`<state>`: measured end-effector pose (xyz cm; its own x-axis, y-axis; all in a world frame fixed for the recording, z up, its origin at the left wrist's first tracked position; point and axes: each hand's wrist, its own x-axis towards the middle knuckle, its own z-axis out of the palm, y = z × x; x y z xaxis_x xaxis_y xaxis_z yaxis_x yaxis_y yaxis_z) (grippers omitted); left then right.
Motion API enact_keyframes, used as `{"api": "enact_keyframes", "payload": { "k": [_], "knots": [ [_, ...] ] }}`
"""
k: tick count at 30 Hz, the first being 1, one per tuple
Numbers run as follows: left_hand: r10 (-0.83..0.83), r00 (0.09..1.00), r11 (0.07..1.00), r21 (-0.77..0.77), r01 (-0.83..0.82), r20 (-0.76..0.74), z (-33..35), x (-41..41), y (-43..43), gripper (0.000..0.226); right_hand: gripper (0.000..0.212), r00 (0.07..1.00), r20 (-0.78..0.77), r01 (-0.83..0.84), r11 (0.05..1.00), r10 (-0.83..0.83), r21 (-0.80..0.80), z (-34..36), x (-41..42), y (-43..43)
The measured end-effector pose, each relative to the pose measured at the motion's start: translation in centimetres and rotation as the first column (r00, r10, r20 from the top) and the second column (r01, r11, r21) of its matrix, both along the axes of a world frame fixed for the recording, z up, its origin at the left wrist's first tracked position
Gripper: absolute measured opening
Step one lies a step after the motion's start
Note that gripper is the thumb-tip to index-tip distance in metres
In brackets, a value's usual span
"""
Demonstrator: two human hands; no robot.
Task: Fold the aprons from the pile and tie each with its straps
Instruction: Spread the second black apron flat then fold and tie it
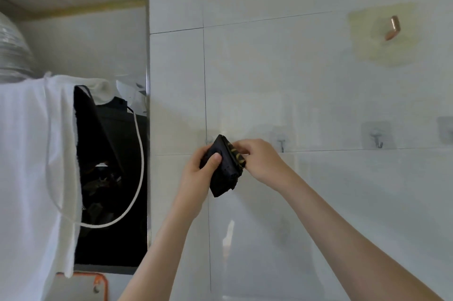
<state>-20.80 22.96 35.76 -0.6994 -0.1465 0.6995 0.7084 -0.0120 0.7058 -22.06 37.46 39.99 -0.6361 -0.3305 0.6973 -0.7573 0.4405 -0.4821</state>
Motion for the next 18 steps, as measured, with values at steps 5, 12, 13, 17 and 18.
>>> {"api": "enact_keyframes", "payload": {
  "k": [5,12,13,17,18],
  "knots": [
    [0.143,0.990,0.988,0.066,-0.143,-0.006,1.2,-2.1,-2.2,0.018,0.019,0.999,-0.021,0.031,0.997,-0.030,0.065,2.3,-2.1,-3.3],
    [0.304,0.953,0.948,0.097,-0.303,0.008,1.5,-4.6,-3.3,0.012,0.027,1.000,0.018,0.019,0.993,-0.021,0.120,3.4,-4.1,-5.2],
    [0.315,0.949,0.945,0.091,-0.315,0.005,1.4,-4.7,-3.2,0.012,0.028,0.999,0.018,0.027,0.993,-0.029,0.113,3.3,-4.1,-5.1],
    [0.371,0.928,0.927,0.057,-0.372,0.020,0.8,-4.4,-3.0,0.010,0.033,0.999,-0.003,0.032,0.997,-0.032,0.074,2.5,-4.1,-5.1],
    [0.398,0.917,0.916,0.036,-0.399,0.027,0.5,-4.2,-3.0,0.010,0.032,1.000,-0.009,0.028,0.999,-0.028,0.044,1.9,-4.0,-5.1]
  ]
}}
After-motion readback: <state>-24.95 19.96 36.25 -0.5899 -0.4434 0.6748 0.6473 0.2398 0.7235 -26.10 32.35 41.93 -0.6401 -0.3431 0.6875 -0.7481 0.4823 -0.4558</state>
